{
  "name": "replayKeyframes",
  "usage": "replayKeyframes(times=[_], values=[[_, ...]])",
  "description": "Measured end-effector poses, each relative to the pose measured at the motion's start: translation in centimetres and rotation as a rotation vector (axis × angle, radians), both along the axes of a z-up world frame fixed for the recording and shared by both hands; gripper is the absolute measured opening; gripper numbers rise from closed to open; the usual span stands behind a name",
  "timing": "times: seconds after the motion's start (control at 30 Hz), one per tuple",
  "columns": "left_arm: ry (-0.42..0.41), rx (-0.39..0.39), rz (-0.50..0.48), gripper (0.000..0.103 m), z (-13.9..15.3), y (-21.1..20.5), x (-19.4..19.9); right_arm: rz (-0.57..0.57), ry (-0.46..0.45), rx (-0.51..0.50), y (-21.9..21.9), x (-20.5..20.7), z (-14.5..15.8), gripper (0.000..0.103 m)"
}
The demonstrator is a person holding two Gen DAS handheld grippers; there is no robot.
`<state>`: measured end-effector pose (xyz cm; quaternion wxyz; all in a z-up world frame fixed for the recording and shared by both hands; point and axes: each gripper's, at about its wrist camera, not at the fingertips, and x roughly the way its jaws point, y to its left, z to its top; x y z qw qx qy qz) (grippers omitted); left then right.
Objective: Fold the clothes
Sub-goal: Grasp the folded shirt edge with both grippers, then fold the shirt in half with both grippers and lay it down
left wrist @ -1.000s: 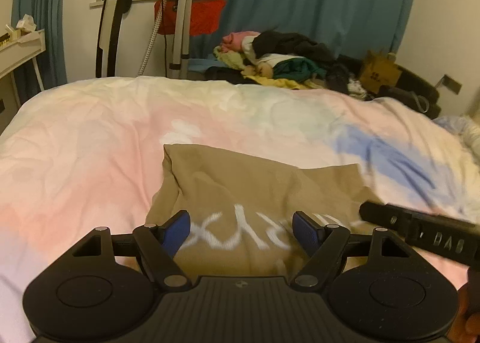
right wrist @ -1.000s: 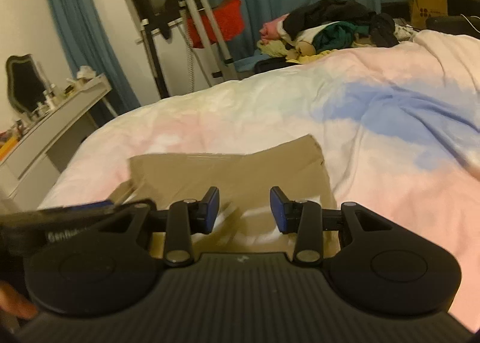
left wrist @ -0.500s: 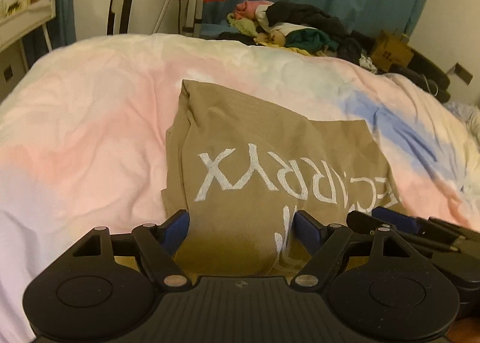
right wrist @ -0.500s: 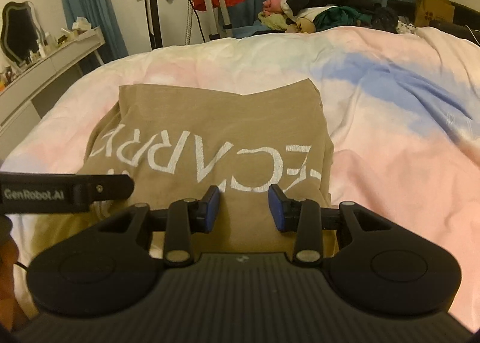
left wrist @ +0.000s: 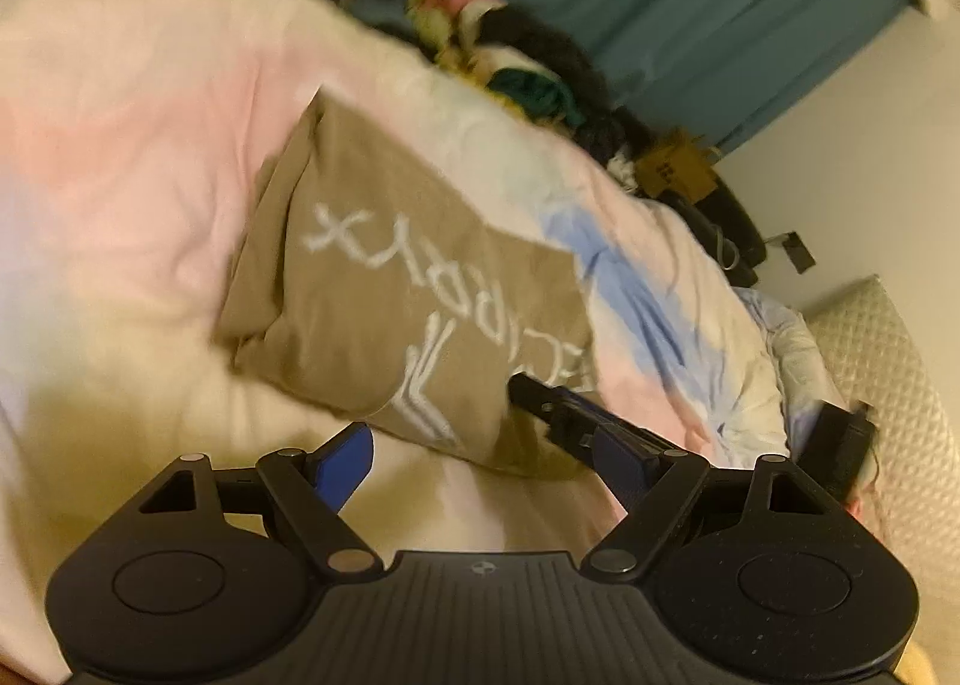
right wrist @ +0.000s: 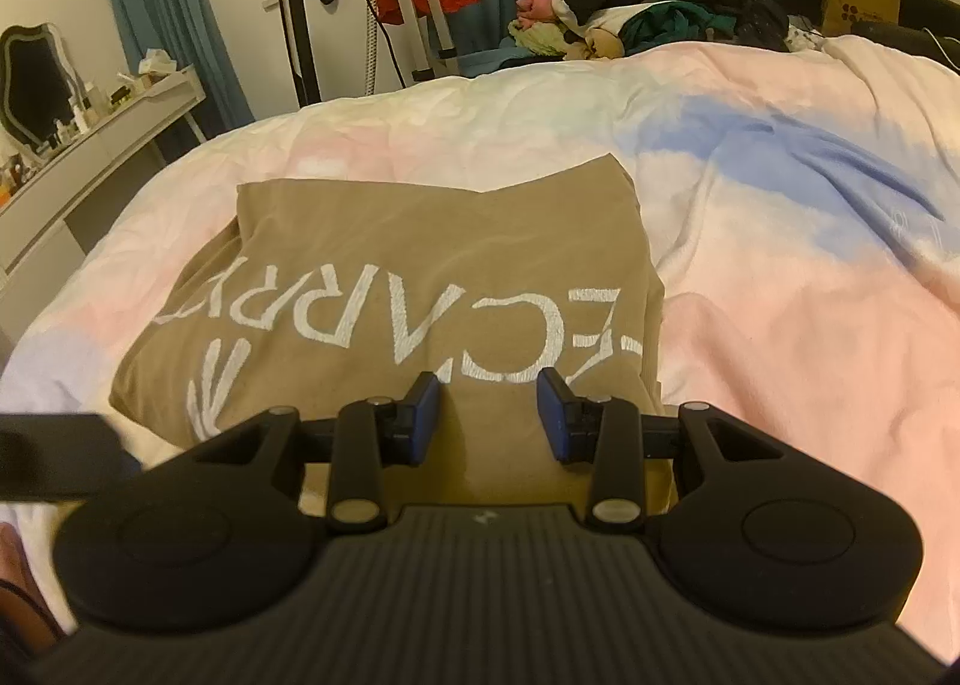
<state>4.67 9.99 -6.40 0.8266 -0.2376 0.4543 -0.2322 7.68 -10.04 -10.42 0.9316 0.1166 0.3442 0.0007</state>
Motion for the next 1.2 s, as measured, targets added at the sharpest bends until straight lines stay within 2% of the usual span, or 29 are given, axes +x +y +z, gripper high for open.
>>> replayKeyframes(times=[0.1, 0.17, 0.37, 0.47, 0.53, 0.57, 0.6, 0.63, 0.67, 0.77, 0.83, 0.97, 1.0, 1.07, 1.2], values=[[0.107, -0.052, 0.072, 0.082, -2.4, -0.1, 2.0, -0.002, -0.001, 0.005, -0.1, 0.0, 0.0, 0.038], [0.129, -0.036, 0.130, 0.081, -3.4, -0.1, 3.1, -0.004, -0.002, 0.012, -0.2, 0.0, 0.0, 0.038], [0.146, -0.111, 0.235, 0.076, -4.7, 0.7, 4.4, -0.027, -0.010, 0.048, -0.7, -0.2, 0.1, 0.038], [0.145, -0.126, 0.255, 0.070, -4.8, 1.1, 4.5, -0.068, -0.040, 0.196, -1.6, -0.9, 1.1, 0.043], [0.139, -0.132, 0.263, 0.066, -4.8, 1.2, 4.4, -0.069, -0.076, 0.343, -2.2, -1.5, 1.8, 0.044], [0.137, -0.136, 0.267, 0.064, -4.8, 1.3, 4.4, -0.066, -0.084, 0.411, -2.3, -1.8, 2.0, 0.058], [0.135, -0.141, 0.270, 0.061, -4.8, 1.4, 4.4, -0.063, -0.092, 0.479, -2.4, -2.0, 2.1, 0.067], [0.132, -0.145, 0.274, 0.060, -4.8, 1.5, 4.3, -0.058, -0.092, 0.541, -2.4, -2.2, 1.9, 0.082], [0.133, -0.153, 0.280, 0.058, -4.8, 1.6, 4.3, -0.043, -0.073, 0.591, -2.3, -2.1, 1.5, 0.085], [0.134, -0.193, 0.301, 0.053, -4.8, 2.0, 4.2, -0.008, 0.000, 0.760, -2.2, -1.8, 0.1, 0.085], [0.134, -0.212, 0.313, 0.051, -4.9, 2.3, 4.1, -0.010, 0.040, 0.913, -2.5, -1.7, -1.3, 0.085], [0.135, -0.253, 0.334, 0.048, -4.9, 2.6, 4.0, -0.047, 0.133, 1.135, -2.4, -1.7, -4.2, 0.085], [0.135, -0.264, 0.339, 0.047, -4.9, 2.7, 4.1, -0.059, 0.159, 1.188, -2.4, -1.7, -4.9, 0.085], [0.134, -0.287, 0.348, 0.046, -4.8, 2.8, 4.1, -0.119, 0.186, 1.231, -2.5, -1.8, -6.3, 0.085], [0.138, -0.317, 0.360, 0.045, -4.8, 2.9, 4.3, -0.270, 0.091, 1.327, -3.6, -2.8, -7.5, 0.083]])
